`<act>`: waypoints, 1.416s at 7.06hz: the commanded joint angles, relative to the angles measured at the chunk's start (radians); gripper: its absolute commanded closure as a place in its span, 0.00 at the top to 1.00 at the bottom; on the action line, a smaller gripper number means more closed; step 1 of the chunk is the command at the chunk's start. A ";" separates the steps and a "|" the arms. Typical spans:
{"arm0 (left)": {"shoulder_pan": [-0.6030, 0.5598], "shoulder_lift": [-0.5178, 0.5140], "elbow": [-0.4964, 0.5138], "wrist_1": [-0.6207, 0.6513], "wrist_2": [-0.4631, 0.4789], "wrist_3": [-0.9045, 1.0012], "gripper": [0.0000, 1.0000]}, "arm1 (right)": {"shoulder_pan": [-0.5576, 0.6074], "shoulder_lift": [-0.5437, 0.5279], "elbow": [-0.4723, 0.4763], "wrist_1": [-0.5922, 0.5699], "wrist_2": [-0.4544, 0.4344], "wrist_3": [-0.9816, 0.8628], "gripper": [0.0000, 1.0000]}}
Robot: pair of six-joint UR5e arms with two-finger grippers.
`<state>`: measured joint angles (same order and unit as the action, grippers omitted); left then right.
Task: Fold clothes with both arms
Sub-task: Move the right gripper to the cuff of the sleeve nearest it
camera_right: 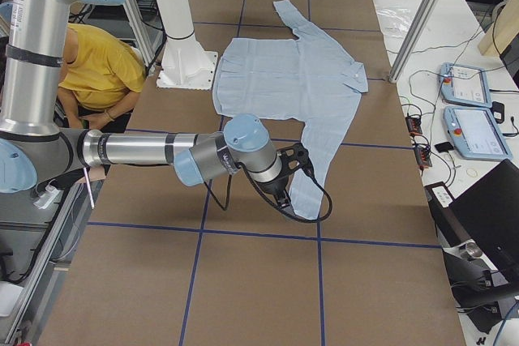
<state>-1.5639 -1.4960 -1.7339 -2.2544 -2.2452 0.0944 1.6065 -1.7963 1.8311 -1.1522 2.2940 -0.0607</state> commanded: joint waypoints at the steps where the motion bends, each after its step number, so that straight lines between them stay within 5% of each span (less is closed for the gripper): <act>1: 0.002 -0.084 0.094 -0.074 -0.016 -0.076 1.00 | 0.000 0.093 -0.114 0.042 0.067 0.048 1.00; 2: 0.002 -0.087 0.097 -0.080 -0.022 -0.082 1.00 | -0.007 0.124 -0.147 0.063 0.065 0.055 1.00; 4: 0.002 -0.083 0.100 -0.082 -0.031 -0.081 1.00 | -0.139 0.189 -0.238 0.165 0.053 0.349 0.99; 7: 0.004 -0.049 0.103 -0.126 -0.059 -0.081 1.00 | -0.372 0.196 -0.503 0.685 -0.156 0.823 0.86; 10: 0.004 -0.030 0.103 -0.148 -0.060 -0.079 1.00 | -0.425 0.160 -0.555 0.729 -0.171 0.945 0.64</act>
<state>-1.5601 -1.5325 -1.6307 -2.3988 -2.3044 0.0141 1.2007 -1.6240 1.3048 -0.4357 2.1286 0.8367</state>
